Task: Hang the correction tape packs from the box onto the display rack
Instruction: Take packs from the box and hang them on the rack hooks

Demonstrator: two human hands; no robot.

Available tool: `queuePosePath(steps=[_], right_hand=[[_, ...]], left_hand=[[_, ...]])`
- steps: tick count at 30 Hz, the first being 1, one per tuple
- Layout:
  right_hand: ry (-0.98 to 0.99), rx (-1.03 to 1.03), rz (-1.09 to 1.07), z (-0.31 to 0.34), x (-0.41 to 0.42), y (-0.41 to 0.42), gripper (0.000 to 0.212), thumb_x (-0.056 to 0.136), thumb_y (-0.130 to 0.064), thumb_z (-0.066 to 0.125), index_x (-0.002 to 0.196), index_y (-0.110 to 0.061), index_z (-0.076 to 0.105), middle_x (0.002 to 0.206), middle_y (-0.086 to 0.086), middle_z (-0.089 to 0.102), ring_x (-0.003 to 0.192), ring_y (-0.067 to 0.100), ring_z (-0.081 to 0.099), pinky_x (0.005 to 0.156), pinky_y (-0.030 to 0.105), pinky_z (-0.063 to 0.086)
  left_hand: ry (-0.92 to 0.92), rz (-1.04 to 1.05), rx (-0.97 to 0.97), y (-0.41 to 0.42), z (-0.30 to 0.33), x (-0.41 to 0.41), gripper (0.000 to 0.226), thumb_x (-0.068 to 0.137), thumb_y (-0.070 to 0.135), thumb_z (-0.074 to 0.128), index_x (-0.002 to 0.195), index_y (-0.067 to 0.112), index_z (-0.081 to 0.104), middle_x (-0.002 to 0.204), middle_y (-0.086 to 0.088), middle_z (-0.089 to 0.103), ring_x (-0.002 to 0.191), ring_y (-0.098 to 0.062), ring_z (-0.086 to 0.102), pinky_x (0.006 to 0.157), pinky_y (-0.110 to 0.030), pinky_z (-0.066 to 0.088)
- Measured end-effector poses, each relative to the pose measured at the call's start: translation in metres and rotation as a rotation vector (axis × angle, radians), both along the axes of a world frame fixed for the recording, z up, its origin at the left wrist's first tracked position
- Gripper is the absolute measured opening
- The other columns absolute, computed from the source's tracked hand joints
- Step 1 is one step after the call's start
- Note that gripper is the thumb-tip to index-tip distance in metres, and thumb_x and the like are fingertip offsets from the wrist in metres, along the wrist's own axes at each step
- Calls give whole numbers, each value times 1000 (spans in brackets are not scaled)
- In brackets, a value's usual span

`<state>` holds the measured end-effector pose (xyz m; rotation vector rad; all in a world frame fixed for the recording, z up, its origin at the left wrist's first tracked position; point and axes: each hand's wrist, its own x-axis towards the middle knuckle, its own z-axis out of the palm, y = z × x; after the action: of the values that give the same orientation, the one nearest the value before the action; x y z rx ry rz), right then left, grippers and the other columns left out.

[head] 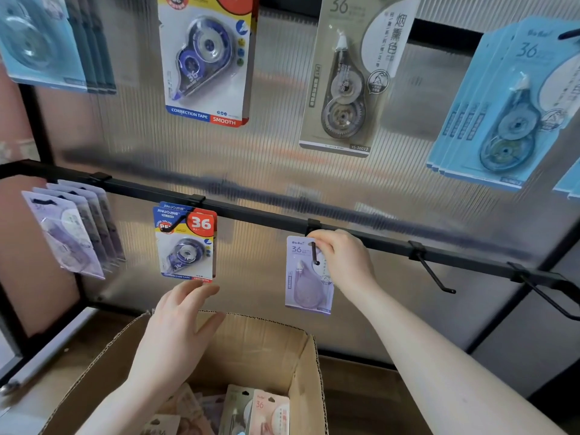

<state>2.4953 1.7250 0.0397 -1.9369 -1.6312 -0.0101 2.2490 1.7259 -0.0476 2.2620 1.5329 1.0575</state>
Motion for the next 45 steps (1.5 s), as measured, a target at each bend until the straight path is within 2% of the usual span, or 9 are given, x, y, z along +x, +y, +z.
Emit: queuePosePath(steps=[5,10,14,21,26,31,36,45], right_hand=[[-28,3,-33,0,0,6,29,98,-20,41,112,-25,66,98,4,60,93,23,54,73,33,43],[-105,8,-64,-2,0,2,34,98,-15,42,128,-20,55,117,5,58,108,25,50,82,33,42],[-118,-8,-98,-3,4,-8,39,97,-20,45,136,-16,44,130,6,50,119,25,44,92,33,37],[-73,-95,-175,-17,3,-37,53,96,-25,48,144,-14,28,145,5,36,130,24,38,101,31,35],[-101,-252,-190,-48,-5,-61,59,98,-31,44,148,-14,18,148,6,31,132,24,35,104,31,30],[-96,-303,-122,-80,-21,-75,56,98,-32,43,146,-14,22,143,5,35,130,23,35,104,31,30],[-89,-322,-59,-102,-40,-80,52,98,-31,42,145,-15,26,141,4,37,128,23,37,103,31,31],[-61,-366,36,-131,-63,-73,51,98,-32,43,144,-18,28,146,4,33,134,21,33,107,31,31]], left_hand=[[20,-27,5,0,-7,-1,40,75,20,76,113,18,65,120,-5,59,111,-30,53,88,-43,45],[57,-19,-7,2,-13,-3,39,72,19,79,110,16,67,113,-6,60,104,-33,56,84,-43,46],[94,-14,-20,3,-17,-8,40,74,20,78,111,16,66,115,-7,60,107,-33,55,85,-44,46],[174,-24,-39,-2,-18,-12,42,78,24,73,118,16,62,122,-9,58,115,-33,52,91,-44,45],[217,-28,-47,-9,-20,-20,45,78,24,73,120,14,61,124,-10,57,117,-33,51,94,-45,44],[251,-45,-62,-12,-25,-30,46,82,30,69,124,16,57,127,-6,55,119,-30,49,95,-42,42],[334,-53,-145,-12,-34,-40,53,88,40,58,136,21,44,140,0,42,130,-21,37,104,-33,34],[474,-54,-304,-8,-59,-54,58,92,41,52,143,23,32,149,1,30,138,-19,25,110,-33,27]])
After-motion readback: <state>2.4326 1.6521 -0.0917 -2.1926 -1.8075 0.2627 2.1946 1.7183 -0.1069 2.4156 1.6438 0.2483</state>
